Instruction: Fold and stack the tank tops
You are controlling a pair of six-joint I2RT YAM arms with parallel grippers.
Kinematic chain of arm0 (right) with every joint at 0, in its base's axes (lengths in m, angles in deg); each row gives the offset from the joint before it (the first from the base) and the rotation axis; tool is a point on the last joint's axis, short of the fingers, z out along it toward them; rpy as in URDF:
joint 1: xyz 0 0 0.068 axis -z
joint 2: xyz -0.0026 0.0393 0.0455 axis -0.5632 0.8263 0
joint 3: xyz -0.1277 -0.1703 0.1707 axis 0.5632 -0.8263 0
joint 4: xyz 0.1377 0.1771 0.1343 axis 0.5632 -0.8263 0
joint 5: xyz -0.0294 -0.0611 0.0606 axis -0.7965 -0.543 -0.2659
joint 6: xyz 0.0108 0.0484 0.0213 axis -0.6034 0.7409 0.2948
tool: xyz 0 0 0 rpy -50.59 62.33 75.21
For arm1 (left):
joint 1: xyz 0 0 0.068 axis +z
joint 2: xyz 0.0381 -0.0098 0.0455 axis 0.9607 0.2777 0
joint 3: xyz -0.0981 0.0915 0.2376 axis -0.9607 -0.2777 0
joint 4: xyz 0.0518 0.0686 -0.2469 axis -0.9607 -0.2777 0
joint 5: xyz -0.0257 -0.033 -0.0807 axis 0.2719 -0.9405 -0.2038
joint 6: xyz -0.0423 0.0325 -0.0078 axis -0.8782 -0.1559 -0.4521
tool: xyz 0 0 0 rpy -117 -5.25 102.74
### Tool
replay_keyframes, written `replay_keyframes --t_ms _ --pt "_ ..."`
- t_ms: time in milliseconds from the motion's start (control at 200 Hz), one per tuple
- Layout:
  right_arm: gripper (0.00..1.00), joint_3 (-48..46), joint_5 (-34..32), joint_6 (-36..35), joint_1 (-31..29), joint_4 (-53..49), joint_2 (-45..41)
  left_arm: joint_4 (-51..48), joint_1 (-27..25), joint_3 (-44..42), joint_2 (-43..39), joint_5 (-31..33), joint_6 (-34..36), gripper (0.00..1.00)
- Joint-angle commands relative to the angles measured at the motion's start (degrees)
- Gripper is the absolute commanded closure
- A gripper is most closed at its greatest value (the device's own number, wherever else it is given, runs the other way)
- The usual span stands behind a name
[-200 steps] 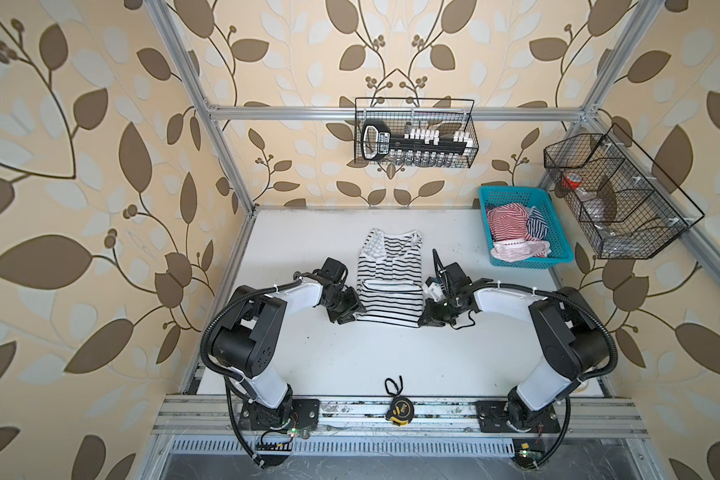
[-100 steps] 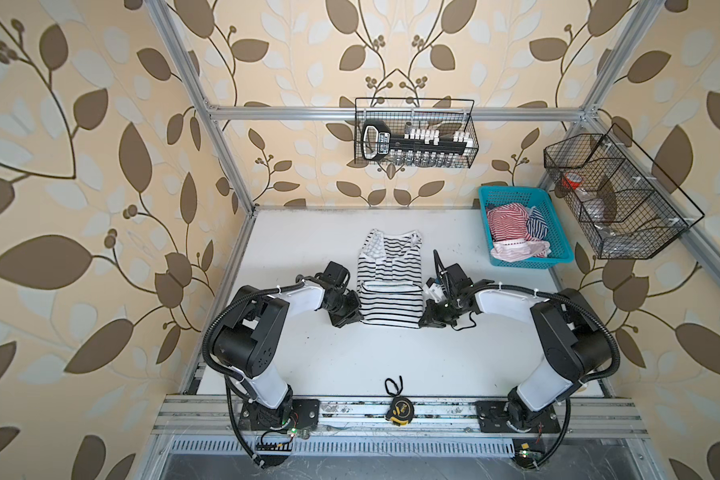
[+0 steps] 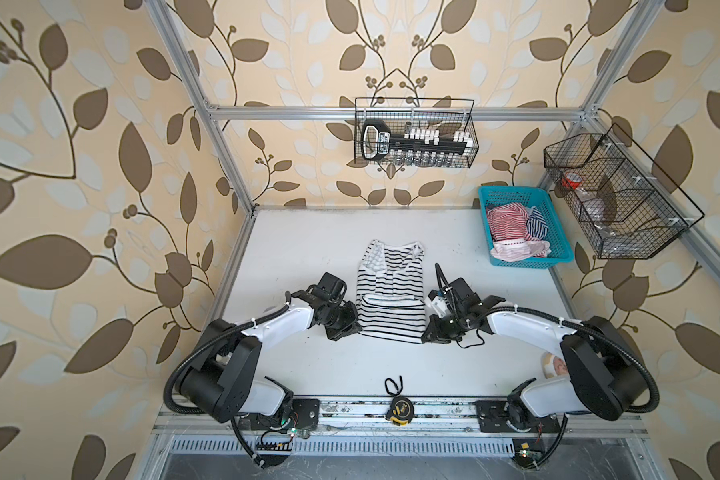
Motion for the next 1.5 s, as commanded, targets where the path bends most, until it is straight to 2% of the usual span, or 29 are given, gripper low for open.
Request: replay_keyframes --t_ms 0,220,475,680,1055,1494 --pt "1.00 -1.45 -2.14 3.04 -1.04 -2.28 -4.92 -3.45 -0.94 -1.25 -4.36 1.89 -1.04 1.00" --pt "1.00 0.19 -2.96 4.02 -1.45 -6.71 -12.47 -7.13 -1.66 0.25 -10.23 3.24 -2.94 1.00" --pt "1.00 7.44 -2.19 1.26 0.79 -10.70 -12.39 -11.21 -1.66 7.78 -12.18 5.64 -1.84 1.00" --pt "1.00 13.30 -0.23 -1.38 5.37 -10.95 -9.71 -11.22 -1.58 14.81 -6.79 7.17 1.89 1.00" --pt "1.00 24.39 4.48 -6.05 9.52 -10.98 1.92 -10.70 1.04 26.90 3.30 7.34 5.39 1.00" --pt "1.00 33.56 8.35 -7.36 13.01 -8.87 14.37 -8.00 5.97 33.29 13.31 5.07 5.85 1.00"
